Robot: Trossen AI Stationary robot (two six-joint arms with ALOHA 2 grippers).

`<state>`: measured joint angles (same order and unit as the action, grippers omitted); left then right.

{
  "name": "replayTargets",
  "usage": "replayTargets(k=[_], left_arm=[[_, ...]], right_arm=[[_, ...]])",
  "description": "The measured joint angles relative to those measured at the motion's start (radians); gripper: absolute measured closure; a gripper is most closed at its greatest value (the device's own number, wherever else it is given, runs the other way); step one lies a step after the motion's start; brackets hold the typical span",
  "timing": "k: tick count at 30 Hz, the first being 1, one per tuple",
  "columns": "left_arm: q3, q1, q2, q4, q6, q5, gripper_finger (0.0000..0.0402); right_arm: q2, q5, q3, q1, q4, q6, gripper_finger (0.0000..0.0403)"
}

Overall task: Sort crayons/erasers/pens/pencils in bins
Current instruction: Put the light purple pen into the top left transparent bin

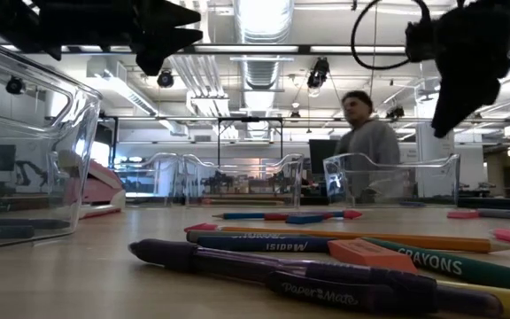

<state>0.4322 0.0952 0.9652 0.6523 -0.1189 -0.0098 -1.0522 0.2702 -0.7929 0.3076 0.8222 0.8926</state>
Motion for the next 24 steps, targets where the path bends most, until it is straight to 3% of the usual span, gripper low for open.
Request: replayTargets(k=[12, 24], left_arm=[[0.001, 0.001, 0.003, -0.006, 0.001, 0.000, 0.0233], [0.000, 0.001, 0.032, -0.006, -0.007, 0.001, 0.0233]], right_arm=[[-0.099, -0.043, 0.017, -0.021, 0.129, 0.094, 0.0223], [-0.152, -0.066, 0.050, -0.077, 0.139, 0.065, 0.0083]])
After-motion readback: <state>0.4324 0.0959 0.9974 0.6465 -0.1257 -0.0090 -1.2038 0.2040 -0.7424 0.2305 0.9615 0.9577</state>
